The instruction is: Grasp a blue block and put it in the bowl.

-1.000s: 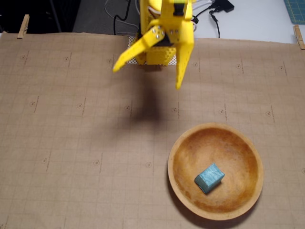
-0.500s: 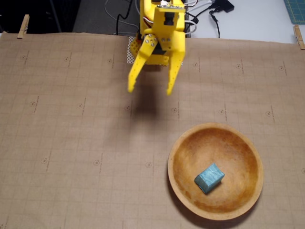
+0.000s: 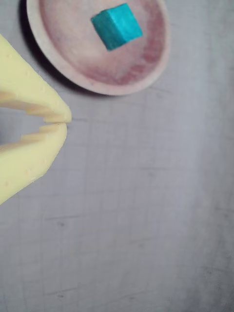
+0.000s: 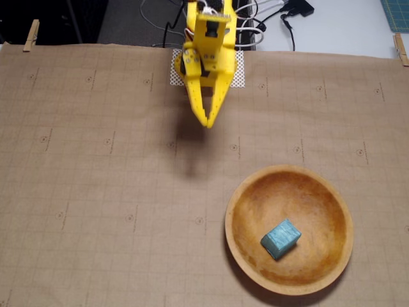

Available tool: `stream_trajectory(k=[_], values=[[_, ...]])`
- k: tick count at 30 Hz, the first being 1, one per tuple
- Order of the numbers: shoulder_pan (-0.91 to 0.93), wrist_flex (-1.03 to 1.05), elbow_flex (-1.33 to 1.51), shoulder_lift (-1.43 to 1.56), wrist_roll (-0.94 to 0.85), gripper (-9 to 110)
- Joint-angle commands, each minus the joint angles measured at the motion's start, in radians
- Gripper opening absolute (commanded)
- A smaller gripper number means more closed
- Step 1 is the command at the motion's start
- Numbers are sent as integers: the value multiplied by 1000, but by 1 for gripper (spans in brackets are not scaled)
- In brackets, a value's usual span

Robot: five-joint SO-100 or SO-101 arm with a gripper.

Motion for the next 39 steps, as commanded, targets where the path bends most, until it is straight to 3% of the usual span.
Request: stream_trajectory(k=[1,18,39], values=[[0,-25,34,46,6,-3],[0,17,278,268,0,-3],[-11,522,278,270,81,-3]])
